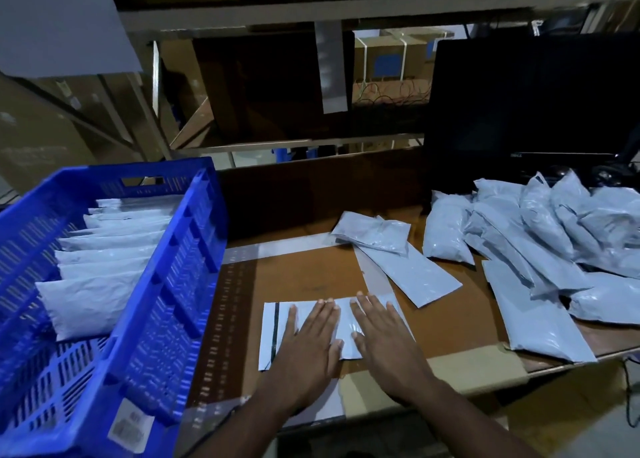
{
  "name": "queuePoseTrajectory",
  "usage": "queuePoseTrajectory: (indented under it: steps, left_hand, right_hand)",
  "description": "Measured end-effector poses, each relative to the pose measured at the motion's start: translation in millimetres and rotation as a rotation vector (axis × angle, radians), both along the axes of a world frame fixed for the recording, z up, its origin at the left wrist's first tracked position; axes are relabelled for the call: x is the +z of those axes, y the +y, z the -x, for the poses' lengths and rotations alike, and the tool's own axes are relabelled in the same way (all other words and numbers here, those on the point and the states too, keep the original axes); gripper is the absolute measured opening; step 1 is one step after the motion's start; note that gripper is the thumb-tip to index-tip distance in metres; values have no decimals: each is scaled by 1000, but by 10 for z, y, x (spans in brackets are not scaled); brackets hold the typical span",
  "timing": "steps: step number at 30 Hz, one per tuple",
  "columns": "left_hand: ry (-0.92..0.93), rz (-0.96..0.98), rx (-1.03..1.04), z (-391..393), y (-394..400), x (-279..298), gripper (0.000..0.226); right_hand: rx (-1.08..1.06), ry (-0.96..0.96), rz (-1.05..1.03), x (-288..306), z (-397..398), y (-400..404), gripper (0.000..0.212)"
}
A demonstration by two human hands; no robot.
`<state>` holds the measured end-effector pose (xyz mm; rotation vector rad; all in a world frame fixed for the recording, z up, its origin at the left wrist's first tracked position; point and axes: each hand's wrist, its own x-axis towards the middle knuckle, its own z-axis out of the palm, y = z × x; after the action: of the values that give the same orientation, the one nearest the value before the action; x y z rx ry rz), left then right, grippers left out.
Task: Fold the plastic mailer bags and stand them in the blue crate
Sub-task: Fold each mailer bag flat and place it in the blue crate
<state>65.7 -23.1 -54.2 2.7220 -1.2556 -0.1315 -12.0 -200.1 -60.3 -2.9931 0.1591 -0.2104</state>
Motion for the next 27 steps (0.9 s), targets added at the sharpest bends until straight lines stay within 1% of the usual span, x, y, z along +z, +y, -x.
queuePoseTrajectory:
  steps: [3, 6, 10, 12, 15, 17, 20, 22, 25, 27]
  left_hand:
    - [26, 9, 34, -7, -2, -18, 84]
    - [30, -11, 14, -26, -14, 10, 82]
    - [24, 20, 18, 18, 8, -19, 79]
    - [25, -3, 17, 20, 7, -17, 82]
    - [41, -16, 16, -23, -21, 39, 88]
    - [59, 8, 10, -35, -4, 92, 82]
    - [78, 123, 65, -86, 36, 155, 67]
    - [69, 150, 107, -155, 64, 139, 64]
    - [26, 46, 108, -225, 118, 7, 75]
    - [9, 34, 108, -234, 136, -77, 81]
  right_hand:
    - [-10, 19, -26, -5, 24, -6, 65]
    - [-10, 32, -11, 29, -32, -28, 67]
    - [-27, 77, -22, 18, 54, -4, 63]
    - [4, 64, -13, 7, 23, -28, 65]
    - [-13, 77, -5, 39, -21, -25, 69]
    - [-1, 52, -36, 69, -13, -3, 72]
    - [-44, 8, -40, 221, -57, 40, 62]
    - [-58, 40, -37, 268, -151, 101, 59]
    - [-32, 119, -22, 137, -239, 186, 70]
    - [-12, 150, -31, 76, -239, 197, 74]
